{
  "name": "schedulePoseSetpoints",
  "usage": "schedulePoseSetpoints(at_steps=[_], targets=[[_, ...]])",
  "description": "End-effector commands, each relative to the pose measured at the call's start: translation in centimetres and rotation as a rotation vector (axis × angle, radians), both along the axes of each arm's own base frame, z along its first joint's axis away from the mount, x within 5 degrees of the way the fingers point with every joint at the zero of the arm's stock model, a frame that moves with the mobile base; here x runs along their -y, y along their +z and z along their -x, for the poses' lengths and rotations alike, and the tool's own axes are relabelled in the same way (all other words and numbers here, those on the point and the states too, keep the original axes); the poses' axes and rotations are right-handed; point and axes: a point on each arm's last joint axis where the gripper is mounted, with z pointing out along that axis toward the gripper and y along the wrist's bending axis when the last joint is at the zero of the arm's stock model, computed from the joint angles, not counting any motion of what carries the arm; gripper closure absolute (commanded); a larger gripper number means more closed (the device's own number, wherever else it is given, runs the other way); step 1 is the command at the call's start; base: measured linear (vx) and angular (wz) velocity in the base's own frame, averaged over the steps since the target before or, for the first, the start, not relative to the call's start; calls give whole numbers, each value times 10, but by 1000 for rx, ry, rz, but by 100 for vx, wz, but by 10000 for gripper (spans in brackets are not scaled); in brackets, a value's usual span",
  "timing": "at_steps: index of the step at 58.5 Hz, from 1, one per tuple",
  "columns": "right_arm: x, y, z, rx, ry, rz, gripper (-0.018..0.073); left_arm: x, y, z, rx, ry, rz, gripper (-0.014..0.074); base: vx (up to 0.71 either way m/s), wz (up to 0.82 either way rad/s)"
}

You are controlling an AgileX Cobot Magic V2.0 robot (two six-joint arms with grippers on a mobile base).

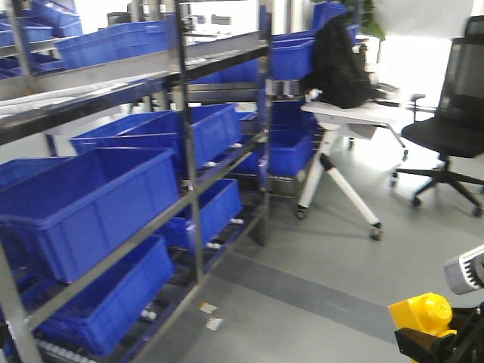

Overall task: Pick red and yellow blocks into blue bin
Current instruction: 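Drive the base to the shelf holding the blue bin, both blocks held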

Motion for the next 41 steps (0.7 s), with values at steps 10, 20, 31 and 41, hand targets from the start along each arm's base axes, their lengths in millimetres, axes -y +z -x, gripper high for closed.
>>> schedulePoseSetpoints(at_steps=[10,20,31,41], targets=[[-1,17,-2,111,4,-27,305,2,13,-1,92,-4,31,356,29,59],[-1,17,-2,111,4,-27,305,2,13,-1,92,-4,31,356,25,61],[-1,17,-2,111,4,-27,305,2,13,-1,92,-4,31,356,20,66],[-1,17,-2,111,4,-27,305,1,14,-1,93,-4,31,356,16,68]])
